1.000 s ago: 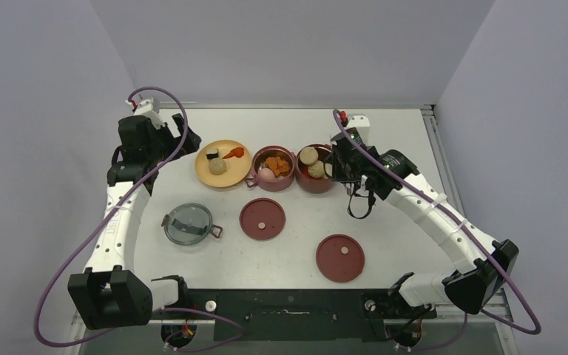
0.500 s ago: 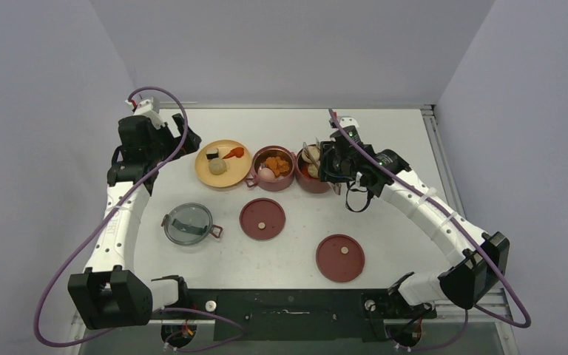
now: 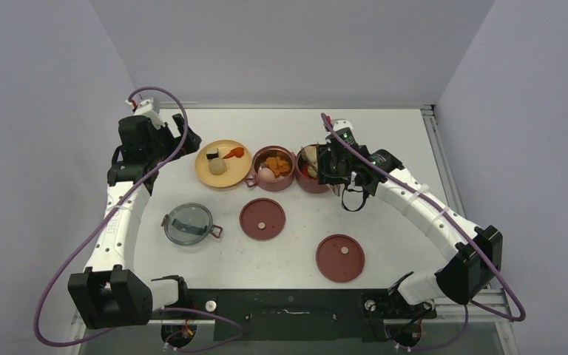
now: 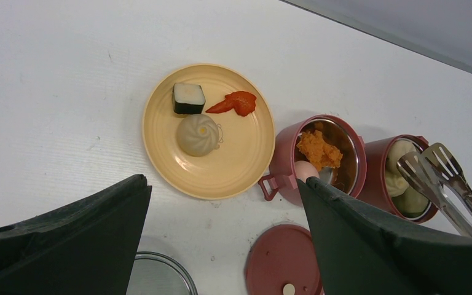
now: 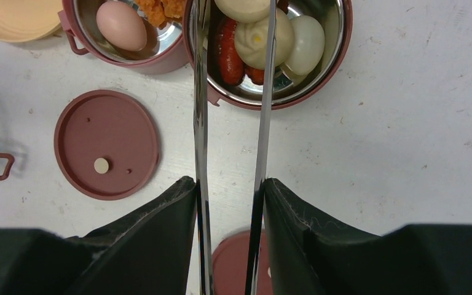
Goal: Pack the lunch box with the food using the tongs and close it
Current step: Place the fake food in the packing box.
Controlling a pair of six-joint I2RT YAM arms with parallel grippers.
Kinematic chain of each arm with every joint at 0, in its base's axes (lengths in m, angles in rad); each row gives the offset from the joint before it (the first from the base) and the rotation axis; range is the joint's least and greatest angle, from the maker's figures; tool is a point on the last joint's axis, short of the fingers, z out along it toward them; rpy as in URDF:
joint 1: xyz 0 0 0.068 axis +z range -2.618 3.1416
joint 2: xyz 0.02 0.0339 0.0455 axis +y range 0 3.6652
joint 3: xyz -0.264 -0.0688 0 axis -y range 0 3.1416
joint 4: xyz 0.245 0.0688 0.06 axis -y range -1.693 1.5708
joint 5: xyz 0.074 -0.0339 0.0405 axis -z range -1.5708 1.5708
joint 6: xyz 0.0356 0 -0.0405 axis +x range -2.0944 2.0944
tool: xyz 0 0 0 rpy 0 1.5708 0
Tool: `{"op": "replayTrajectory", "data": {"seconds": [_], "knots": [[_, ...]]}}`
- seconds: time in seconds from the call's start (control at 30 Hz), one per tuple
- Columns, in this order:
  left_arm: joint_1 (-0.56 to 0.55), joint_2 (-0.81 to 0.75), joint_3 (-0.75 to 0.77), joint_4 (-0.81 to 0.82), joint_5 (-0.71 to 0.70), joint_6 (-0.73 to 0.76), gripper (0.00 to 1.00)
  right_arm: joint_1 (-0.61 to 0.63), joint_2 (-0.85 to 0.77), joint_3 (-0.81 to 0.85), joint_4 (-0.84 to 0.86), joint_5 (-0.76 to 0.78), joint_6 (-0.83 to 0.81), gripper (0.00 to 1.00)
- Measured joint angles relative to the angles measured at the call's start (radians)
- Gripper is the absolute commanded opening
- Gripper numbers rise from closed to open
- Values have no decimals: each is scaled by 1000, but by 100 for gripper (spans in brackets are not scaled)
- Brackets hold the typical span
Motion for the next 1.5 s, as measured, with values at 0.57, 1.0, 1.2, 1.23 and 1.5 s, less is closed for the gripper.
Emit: {"op": "replayTrajectory", "data": {"seconds": [0.57,1.0,1.2,1.23,1.5], "knots": [[0,2,0,1,16,-1,97,201,100,84,-63,237,-129,38],[0,13,0,1,23,-2,97,222,135,95,-123,327,-169,28],[0,14,0,2,25,-5,97,230,136,97,-135,381,-168,16],[0,14,0,2,25,-5,97,233,136,101,-142,389,-163,15],[0,14,0,2,29,-13,97,150,82,145,-158,306,-115,13]]}}
